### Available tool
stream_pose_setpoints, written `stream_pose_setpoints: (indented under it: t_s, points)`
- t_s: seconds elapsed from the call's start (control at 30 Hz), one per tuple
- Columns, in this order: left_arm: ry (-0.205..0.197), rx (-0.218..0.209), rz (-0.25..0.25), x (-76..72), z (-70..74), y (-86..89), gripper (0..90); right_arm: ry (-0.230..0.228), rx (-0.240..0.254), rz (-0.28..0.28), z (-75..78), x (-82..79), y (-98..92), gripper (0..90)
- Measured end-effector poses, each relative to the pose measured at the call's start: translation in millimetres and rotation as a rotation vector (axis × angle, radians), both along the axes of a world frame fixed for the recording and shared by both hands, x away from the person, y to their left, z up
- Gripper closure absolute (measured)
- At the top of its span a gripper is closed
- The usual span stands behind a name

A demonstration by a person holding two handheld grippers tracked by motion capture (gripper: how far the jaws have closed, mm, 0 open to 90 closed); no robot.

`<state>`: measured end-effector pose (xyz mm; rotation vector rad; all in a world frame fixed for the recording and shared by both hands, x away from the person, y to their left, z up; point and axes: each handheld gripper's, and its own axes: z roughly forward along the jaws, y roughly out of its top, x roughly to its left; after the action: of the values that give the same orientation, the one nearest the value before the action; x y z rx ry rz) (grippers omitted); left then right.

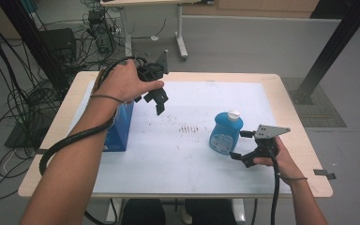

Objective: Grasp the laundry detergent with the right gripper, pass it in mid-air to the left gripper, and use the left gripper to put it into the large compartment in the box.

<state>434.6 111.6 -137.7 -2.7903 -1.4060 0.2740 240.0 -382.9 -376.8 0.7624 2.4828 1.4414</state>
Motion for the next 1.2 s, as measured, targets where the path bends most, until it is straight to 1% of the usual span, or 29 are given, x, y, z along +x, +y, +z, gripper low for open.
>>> stream_pose_setpoints:
  t_s: [0.27,0.37,0.43,0.5,0.57,0.6,0.67,0.83,1.03,1.07,1.2]
  points:
    - [0.007,-0.002,-0.004,1.3,-3.9,0.5,7.2,-0.002,0.003,0.003,0.0,3.0,4.6,2.0]
    - [0.004,-0.005,-0.001,1.2,-3.9,0.7,7.2,-0.002,0.004,0.004,0.0,4.1,5.9,2.1]
    - [0.010,-0.004,-0.007,2.2,-3.4,0.3,7.2,-0.002,0.004,0.003,0.4,4.4,6.8,2.1]
    - [0.009,-0.005,-0.007,2.2,-3.2,0.5,7.2,-0.004,0.006,0.000,0.7,4.2,7.0,2.1]
    - [-0.001,-0.011,0.005,0.4,-2.9,1.4,7.2,-0.005,0.008,0.002,1.1,4.4,6.9,2.2]
    - [0.005,-0.007,0.001,1.3,-2.5,1.1,7.2,-0.007,0.004,0.002,1.6,4.3,7.1,2.2]
    - [0.004,-0.003,-0.004,1.0,-2.6,0.3,7.2,-0.005,0.006,0.000,1.6,3.9,6.7,2.2]
    - [0.005,-0.008,0.003,0.2,-3.1,0.6,7.2,-0.006,0.005,-0.002,1.5,3.5,4.9,2.2]
    - [0.001,-0.004,-0.002,-0.2,-4.8,-1.5,7.2,-0.005,0.006,-0.004,1.3,2.9,4.3,2.2]
    - [0.005,0.001,-0.003,0.3,-4.9,-2.8,7.1,-0.005,0.008,-0.004,1.0,2.8,4.2,2.2]
    - [0.002,-0.003,-0.005,0.0,-5.2,-2.8,7.2,-0.003,0.011,-0.004,0.3,3.2,4.1,2.2]
